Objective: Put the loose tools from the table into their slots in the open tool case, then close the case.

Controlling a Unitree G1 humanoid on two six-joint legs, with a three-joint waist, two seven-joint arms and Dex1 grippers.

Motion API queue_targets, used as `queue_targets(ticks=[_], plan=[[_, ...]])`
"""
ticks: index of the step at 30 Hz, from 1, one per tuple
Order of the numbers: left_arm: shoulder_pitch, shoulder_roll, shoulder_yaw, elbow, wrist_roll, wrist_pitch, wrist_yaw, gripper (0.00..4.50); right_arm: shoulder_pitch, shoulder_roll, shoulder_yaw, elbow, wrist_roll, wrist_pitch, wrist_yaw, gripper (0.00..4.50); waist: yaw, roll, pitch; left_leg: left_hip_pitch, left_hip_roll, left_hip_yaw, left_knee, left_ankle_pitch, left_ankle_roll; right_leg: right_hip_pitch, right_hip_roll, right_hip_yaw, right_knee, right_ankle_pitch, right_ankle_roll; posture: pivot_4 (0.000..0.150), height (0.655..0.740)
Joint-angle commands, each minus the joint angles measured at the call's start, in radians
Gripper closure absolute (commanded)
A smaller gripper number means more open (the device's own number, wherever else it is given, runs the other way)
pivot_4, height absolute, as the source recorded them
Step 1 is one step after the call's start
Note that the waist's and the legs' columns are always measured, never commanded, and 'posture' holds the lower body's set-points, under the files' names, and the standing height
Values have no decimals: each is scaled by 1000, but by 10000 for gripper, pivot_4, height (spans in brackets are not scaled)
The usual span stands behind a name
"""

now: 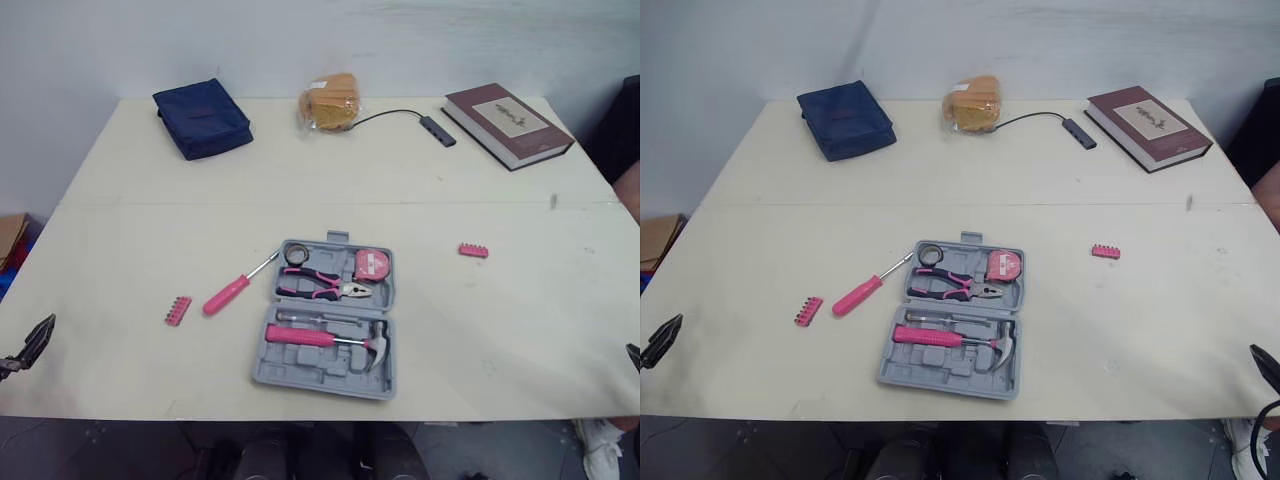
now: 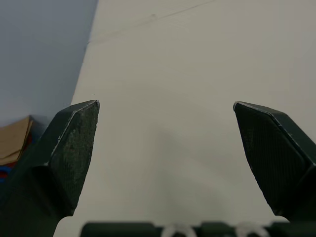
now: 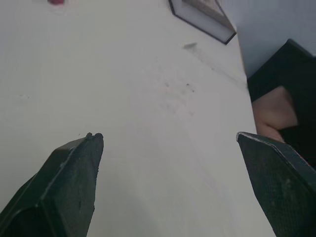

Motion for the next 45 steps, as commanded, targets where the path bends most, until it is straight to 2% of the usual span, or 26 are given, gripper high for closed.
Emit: queue_targets(ticks=[1,6,9,13,17,22,27,30,40,44,45], plan=[[8,-16,-15,-108,-30,32,14,1154,-58,17,50,-47,41,-1,49,0,-6,-1,1,0,0,0,0,1,0,0,0,1,0,1,-1,1500,7400],[32,-57,-73,-284,-45,97,21,1154,-114,100,165,-231,97,79,109,0,-15,-2,1,-1,2,-1,0,2,-3,-1,1,1,2,1,-2,1500,7400],[72,-92,-120,-452,-68,168,34,1154,-177,170,269,-411,136,144,120,0,-18,-1,1,-2,2,-1,0,4,-8,-2,1,1,2,1,-2,1500,7400],[150,-136,-125,-677,-157,306,81,1154,-214,217,364,-631,174,237,110,0,-19,-2,2,-2,2,0,0,4,-8,-2,2,2,3,1,-2,1500,7400],[226,-190,-203,-798,-103,373,149,1154,-247,241,464,-746,173,310,121,0,-12,-2,2,-2,2,-1,0,4,-8,-3,3,1,3,0,-3,1500,7400],[199,-204,-273,-771,-40,450,227,1154,-265,266,549,-859,191,383,134,0,7,-3,2,-3,2,-1,1,2,-2,-3,3,0,3,0,-3,1500,7400],[154,-205,-308,-728,-28,499,242,1154,-274,270,593,-913,180,413,146,0,11,-3,2,-3,2,-2,2,2,-2,-3,3,0,4,0,-3,1500,7400],[86,-201,-375,-671,4,515,245,1154,-287,276,630,-950,155,432,137,0,11,-3,2,-3,2,-2,2,3,0,-3,3,-1,3,0,-3,1500,7400],[18,-201,-445,-568,61,544,253,1154,-284,263,631,-1029,131,502,64,0,11,-3,2,-3,2,-2,2,3,0,-4,2,-1,4,0,-3,1500,7400],[2,-197,-467,-535,62,522,213,1154,-276,251,619,-1056,120,523,36,0,12,-1,1,-3,2,-2,2,2,-2,-4,2,-1,5,0,-3,1500,7400],[-1,-195,-477,-526,63,532,207,5042,-274,249,616,-1064,120,530,28,0,13,-1,1,-3,2,-2,2,2,-2,-4,2,-1,5,0,-3,1500,7400]])
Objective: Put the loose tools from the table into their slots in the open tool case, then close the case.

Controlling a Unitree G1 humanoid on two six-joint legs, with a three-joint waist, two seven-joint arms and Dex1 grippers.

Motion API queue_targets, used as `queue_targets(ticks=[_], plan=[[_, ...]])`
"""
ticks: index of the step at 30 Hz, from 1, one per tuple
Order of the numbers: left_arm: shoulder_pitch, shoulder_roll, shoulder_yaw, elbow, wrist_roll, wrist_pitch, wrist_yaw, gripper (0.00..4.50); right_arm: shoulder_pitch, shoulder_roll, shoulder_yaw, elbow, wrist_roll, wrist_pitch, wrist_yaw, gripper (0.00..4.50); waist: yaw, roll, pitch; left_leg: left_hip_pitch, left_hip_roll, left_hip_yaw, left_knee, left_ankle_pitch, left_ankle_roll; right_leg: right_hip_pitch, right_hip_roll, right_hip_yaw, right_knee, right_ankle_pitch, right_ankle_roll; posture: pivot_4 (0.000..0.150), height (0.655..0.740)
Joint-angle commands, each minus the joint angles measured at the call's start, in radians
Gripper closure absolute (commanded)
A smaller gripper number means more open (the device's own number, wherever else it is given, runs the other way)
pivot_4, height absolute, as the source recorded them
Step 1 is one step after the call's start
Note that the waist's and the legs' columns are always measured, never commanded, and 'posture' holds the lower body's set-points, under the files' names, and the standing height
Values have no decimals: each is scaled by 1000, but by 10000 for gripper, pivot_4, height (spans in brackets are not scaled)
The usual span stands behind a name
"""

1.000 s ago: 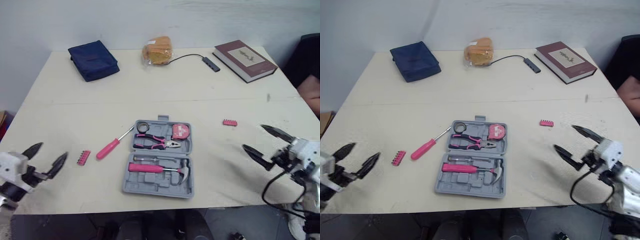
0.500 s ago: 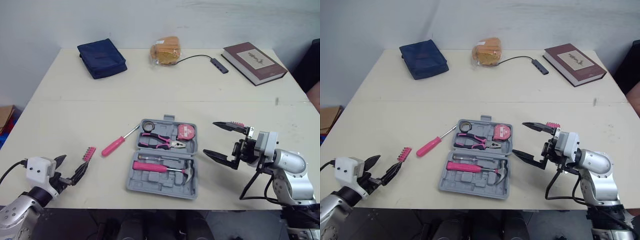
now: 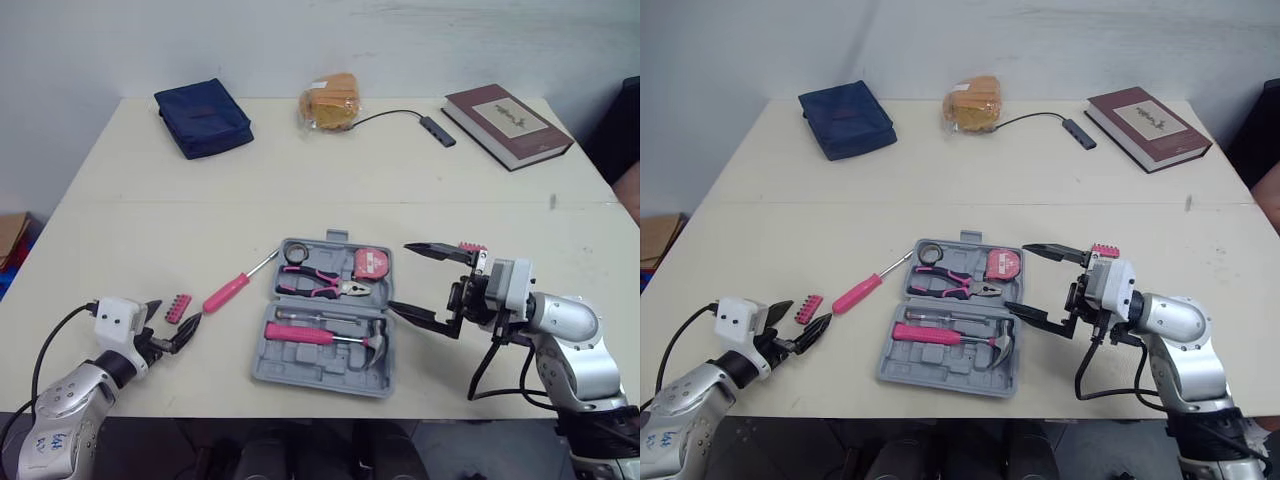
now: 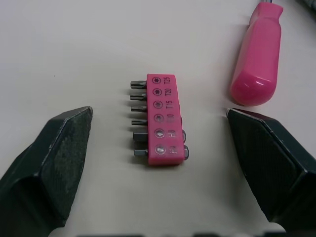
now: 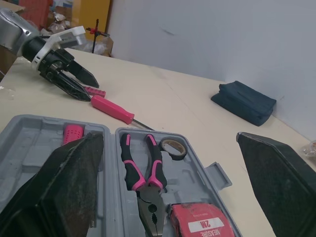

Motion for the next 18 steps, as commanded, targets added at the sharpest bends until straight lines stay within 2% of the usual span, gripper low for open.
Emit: queue_targets(ticks=[1,2,5,8,9,14,18], plan=[[3,7,-48,62,21,23,-31,6461,5,-17,-30,-58,0,17,-28,0,3,0,0,0,0,0,0,0,0,0,0,0,0,0,0,1500,7400],[2,6,-54,68,17,27,-41,9540,6,-19,-32,-65,0,22,-34,0,3,1,0,0,0,0,0,0,0,0,0,0,0,0,0,1500,7400],[4,3,-64,75,7,35,-60,22490,11,-23,-37,-83,-2,39,-45,0,3,2,-1,0,-1,0,0,0,1,0,0,0,0,0,0,1500,7400],[9,4,-63,74,10,26,-68,36717,15,-28,-41,-97,-4,53,-54,0,3,2,-1,0,-1,0,0,0,1,0,-1,0,-1,0,0,1500,7400],[8,4,-59,77,11,14,-73,38016,16,-29,-42,-100,-4,57,-56,0,3,2,-1,0,-1,0,0,0,1,0,-1,0,-1,0,0,1500,7400],[9,7,-20,78,-10,-38,-109,38030,25,-37,-47,-109,-2,66,-59,0,3,2,-1,0,-1,0,0,0,1,0,-1,0,-1,0,0,1500,7400],[-4,19,90,20,-97,-247,-242,38030,62,-61,-70,-101,6,48,-31,0,0,-3,2,-1,0,0,0,0,1,-1,-1,0,-1,0,0,1500,7400]])
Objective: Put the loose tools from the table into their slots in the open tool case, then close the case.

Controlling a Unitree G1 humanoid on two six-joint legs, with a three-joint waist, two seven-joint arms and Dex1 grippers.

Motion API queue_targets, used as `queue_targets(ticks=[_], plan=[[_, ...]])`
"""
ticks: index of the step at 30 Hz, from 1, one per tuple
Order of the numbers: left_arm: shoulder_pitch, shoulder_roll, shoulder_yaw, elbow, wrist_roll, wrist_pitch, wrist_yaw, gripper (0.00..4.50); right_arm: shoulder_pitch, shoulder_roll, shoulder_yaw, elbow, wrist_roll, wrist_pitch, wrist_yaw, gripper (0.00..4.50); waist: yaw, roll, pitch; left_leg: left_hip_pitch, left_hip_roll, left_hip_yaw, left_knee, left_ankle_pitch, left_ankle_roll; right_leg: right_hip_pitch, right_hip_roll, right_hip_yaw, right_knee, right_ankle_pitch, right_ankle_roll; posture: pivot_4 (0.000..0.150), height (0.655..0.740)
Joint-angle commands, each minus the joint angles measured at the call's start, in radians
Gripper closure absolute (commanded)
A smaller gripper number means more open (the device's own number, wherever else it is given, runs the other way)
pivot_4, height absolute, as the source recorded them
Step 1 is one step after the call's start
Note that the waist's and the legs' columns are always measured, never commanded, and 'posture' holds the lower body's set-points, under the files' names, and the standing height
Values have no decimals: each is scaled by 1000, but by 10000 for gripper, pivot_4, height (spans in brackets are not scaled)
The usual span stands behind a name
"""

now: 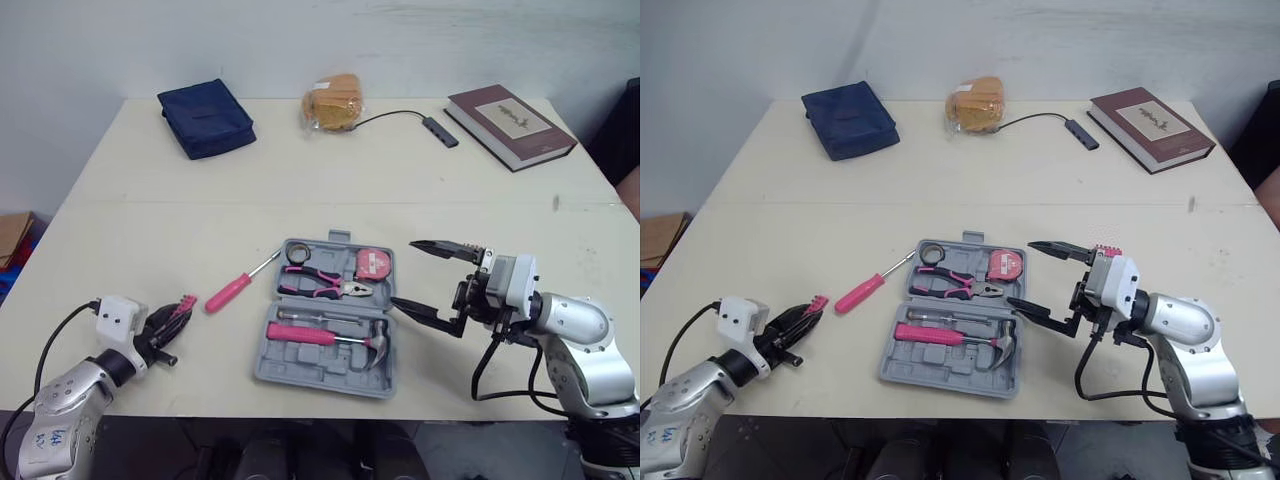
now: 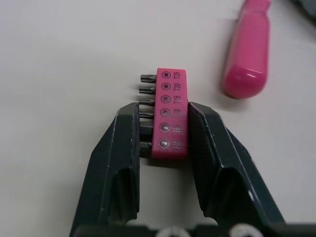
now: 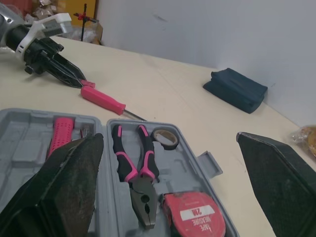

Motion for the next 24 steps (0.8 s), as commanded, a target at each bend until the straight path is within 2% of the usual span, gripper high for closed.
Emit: queue_targets(ticks=[1,3,9,12,18,22,24], plan=[[-1,24,86,-72,-87,-137,-122,38030,27,-28,-47,-31,19,-19,24,0,-1,-3,2,-1,1,0,0,0,0,-1,0,0,0,0,0,1500,7400],[-2,55,95,-103,-112,-163,-180,38030,49,-40,-55,-26,21,-27,43,0,0,-4,2,-2,1,-1,0,0,0,-1,1,0,-1,0,0,1500,7400],[-46,193,41,-228,-203,-55,-306,38030,101,-55,-77,-29,27,-41,80,0,-1,-4,2,-2,1,-1,0,2,3,-1,1,0,-2,0,0,1500,7400],[-63,263,-30,-275,-188,-36,-390,38030,123,-57,-92,-33,24,-56,83,0,-2,-4,2,-2,0,-1,0,2,3,-1,1,0,-2,0,0,1500,7400],[-160,371,-190,-301,-90,-10,-462,38030,178,-54,-115,-54,33,-54,82,0,-2,-4,2,-2,1,0,0,2,2,-1,3,-2,-2,0,0,1500,7400],[-248,493,-383,-339,88,39,-506,38030,227,-54,-129,-73,45,-51,82,0,2,-3,3,-2,0,0,0,4,0,-1,3,-3,-2,0,0,1500,7400],[-294,481,-423,-361,94,119,-452,38030,248,-55,-132,-75,48,-58,92,0,2,-3,3,-2,0,0,0,3,0,-1,3,-3,-3,0,0,1500,7400]])
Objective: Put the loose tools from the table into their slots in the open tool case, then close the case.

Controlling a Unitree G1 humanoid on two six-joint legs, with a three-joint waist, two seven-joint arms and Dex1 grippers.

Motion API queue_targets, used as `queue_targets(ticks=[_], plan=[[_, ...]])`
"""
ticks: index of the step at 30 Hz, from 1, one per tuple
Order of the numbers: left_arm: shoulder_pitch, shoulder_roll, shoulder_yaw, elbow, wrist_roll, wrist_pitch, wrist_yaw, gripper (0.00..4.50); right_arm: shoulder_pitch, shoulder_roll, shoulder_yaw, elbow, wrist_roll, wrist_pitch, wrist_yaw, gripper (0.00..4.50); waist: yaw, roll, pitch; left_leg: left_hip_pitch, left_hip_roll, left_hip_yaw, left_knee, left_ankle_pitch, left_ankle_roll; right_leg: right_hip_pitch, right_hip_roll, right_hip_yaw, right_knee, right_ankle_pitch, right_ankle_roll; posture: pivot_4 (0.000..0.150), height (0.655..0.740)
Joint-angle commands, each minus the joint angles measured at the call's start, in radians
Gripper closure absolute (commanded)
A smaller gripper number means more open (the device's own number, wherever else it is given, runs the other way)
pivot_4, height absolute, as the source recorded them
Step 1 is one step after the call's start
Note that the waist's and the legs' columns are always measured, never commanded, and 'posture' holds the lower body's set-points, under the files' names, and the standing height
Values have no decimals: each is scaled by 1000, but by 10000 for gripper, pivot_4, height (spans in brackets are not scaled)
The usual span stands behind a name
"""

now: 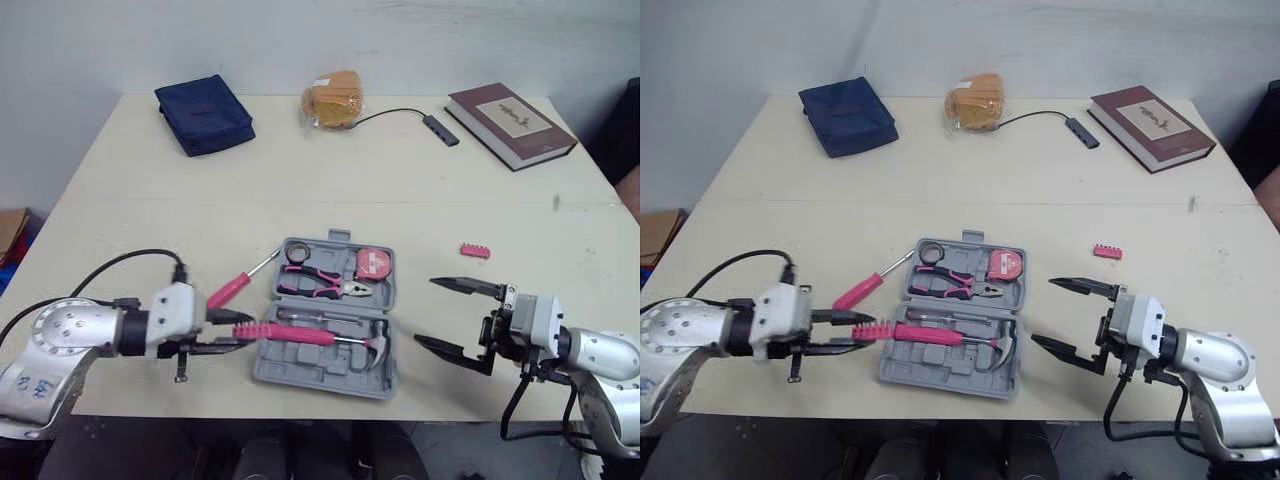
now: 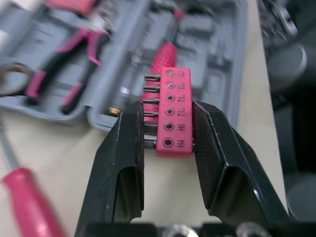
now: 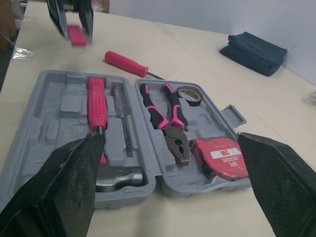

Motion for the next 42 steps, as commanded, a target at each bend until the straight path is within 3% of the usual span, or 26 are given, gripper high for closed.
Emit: queue_targets(ticks=[1,14,25,27,31,36,38,40,42], plan=[[-65,-11,-71,-60,43,87,40,38030,25,-10,-28,-36,23,-17,13,0,0,0,0,0,0,1,0,0,0,0,0,0,0,0,0,1500,7400],[-241,-73,-306,-76,213,310,119,38030,58,3,-34,-13,6,-69,18,0,5,-1,1,0,0,1,1,2,-1,0,6,2,1,1,1,1500,7400],[-245,-133,-324,-119,191,360,124,38030,98,0,-34,-21,8,-81,6,0,25,-1,1,0,-2,-1,3,3,0,1,4,4,2,1,1,1500,7400],[-245,-132,-307,-123,179,359,117,27547,99,-1,-31,-24,8,-77,5,0,24,-1,1,0,-2,-1,3,3,0,1,2,4,2,1,1,1500,7400],[-251,-139,-259,-134,148,270,95,10675,89,0,-28,-29,14,-61,-8,0,22,-1,1,0,-2,-1,3,3,0,1,0,3,2,1,1,1500,7400],[-215,-145,-138,-164,25,273,74,10675,84,-3,-24,-30,15,-51,-10,0,19,-1,1,0,-2,-1,3,3,0,1,0,3,3,1,1,1500,7400],[-191,-201,-79,-118,-26,242,99,10675,79,0,-17,-28,10,-48,-12,0,19,-1,1,0,-1,-1,3,4,0,1,0,3,3,1,1,1500,7400],[-187,-257,-46,-64,-45,186,115,15940,74,3,-10,-27,5,-46,-15,0,21,-1,1,0,-2,-1,3,4,0,1,0,2,3,1,1,1500,7400],[-169,-233,-59,-16,-17,157,77,23400,73,3,-9,-27,5,-43,-17,0,21,-2,1,0,-2,-1,5,4,0,1,1,1,4,1,1,1500,7400]])
